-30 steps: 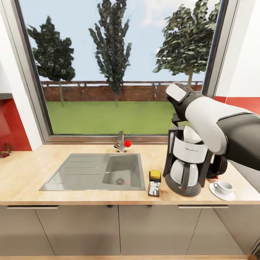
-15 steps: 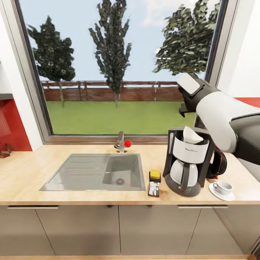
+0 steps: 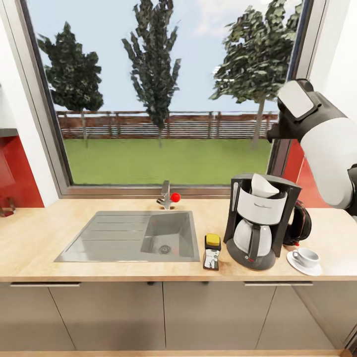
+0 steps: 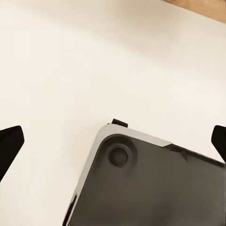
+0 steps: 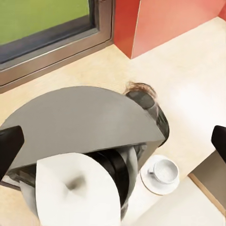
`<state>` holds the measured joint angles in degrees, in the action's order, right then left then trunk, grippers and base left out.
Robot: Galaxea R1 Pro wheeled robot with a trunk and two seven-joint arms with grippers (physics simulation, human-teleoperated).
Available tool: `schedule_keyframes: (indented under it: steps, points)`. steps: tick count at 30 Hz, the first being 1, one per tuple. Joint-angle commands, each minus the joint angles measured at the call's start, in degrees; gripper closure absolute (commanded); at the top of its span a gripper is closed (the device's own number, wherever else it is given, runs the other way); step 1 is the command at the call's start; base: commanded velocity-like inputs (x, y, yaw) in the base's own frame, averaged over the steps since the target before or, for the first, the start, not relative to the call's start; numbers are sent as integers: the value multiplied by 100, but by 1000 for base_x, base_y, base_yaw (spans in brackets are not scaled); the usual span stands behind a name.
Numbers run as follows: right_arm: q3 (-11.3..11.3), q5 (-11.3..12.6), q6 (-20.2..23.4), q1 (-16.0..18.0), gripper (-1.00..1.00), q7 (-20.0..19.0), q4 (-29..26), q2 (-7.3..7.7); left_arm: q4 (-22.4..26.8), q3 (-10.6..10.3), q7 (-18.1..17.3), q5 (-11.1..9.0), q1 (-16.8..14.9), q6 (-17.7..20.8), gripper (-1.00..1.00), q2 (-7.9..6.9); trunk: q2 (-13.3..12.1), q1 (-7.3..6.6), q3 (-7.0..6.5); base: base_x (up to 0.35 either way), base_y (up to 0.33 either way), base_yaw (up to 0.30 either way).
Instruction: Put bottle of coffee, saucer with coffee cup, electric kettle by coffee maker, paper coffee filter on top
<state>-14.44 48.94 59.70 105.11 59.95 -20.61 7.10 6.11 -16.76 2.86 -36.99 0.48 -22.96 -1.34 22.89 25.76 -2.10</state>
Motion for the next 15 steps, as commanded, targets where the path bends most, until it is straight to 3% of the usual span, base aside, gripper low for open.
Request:
schedule_keyframes:
  steps: [1,5,11,15]
  points:
    - [-80,60,30,1,-100,-16,-18,81,13,-47,30,-46,5,-10,-100,-1,2,2,1,0,0,0]
    - [-449,55,30,1,-100,-291,-32,239,14,-44,30,-50,5,4,-100,14,2,2,1,-33,-88,0]
    - [-898,55,30,1,-100,-861,-28,494,14,-47,30,-46,5,22,-100,27,2,2,1,-84,-248,0]
    - [-1016,53,30,1,-100,-1010,20,565,8,-53,35,-46,5,31,-100,35,2,2,1,-134,-298,0]
